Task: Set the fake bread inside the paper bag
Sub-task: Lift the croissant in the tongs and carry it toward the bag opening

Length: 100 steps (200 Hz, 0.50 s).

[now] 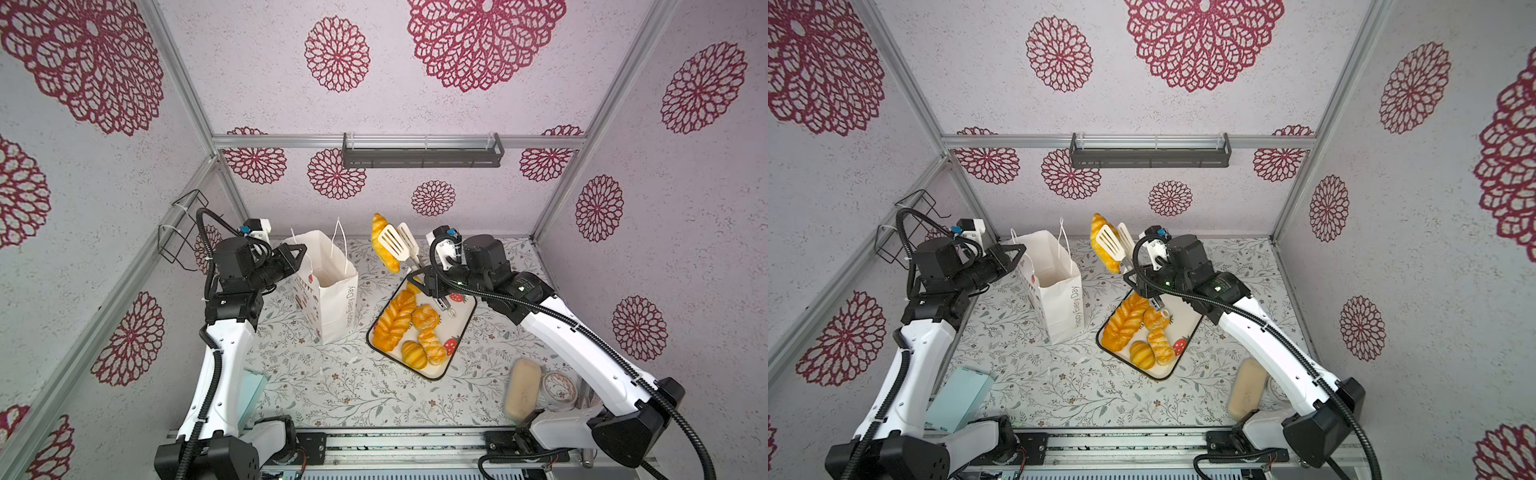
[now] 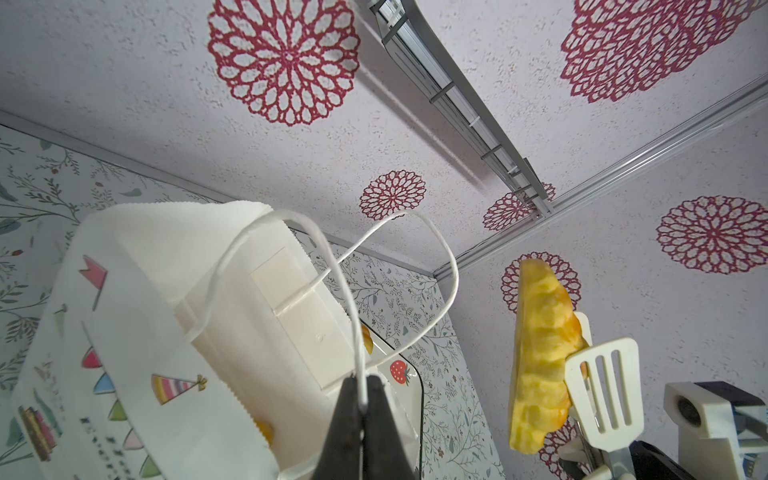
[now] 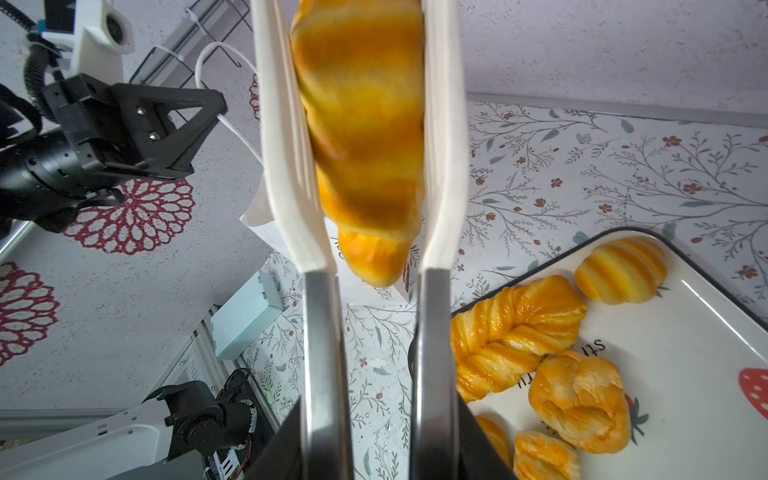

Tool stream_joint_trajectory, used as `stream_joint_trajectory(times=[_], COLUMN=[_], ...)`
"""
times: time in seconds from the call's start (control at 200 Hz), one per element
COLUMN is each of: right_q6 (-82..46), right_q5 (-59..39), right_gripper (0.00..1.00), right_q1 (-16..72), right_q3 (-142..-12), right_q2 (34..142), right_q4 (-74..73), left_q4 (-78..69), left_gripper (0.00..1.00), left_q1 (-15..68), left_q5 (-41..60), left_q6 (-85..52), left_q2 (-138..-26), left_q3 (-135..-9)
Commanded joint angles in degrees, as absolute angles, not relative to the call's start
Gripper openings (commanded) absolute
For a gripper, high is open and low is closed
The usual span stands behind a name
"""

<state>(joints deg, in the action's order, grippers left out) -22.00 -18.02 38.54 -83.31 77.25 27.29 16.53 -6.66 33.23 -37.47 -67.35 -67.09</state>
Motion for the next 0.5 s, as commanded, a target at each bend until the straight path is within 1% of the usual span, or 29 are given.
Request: stream_joint_trajectory(times=[0.0,0.255,0.495], right_q6=[-20.3,-20.1,-19.9], right_q5=[-17.6,-19.1,-21.0], right_gripper=[0.40,0.40,0.40], right_q1=[39.2,40.3,42.6], right_q3=[-86.1,-88.3,-91.4], right_q2=[77.1,77.6,80.0], right_q4=[24.3,23.5,23.4], left_q4=[12.5,11.9,17.4], left_gripper=[0.00,0.00,0.00], left_q1=[-5.9,-5.4,-5.5], left_q5=[32.5,31.1,27.8], left_q6=[-39.3,-40.4,-36.3], left_q2=[-68.6,-70.0,-66.1], left_q3=[-68.2,-68.0,-65.6])
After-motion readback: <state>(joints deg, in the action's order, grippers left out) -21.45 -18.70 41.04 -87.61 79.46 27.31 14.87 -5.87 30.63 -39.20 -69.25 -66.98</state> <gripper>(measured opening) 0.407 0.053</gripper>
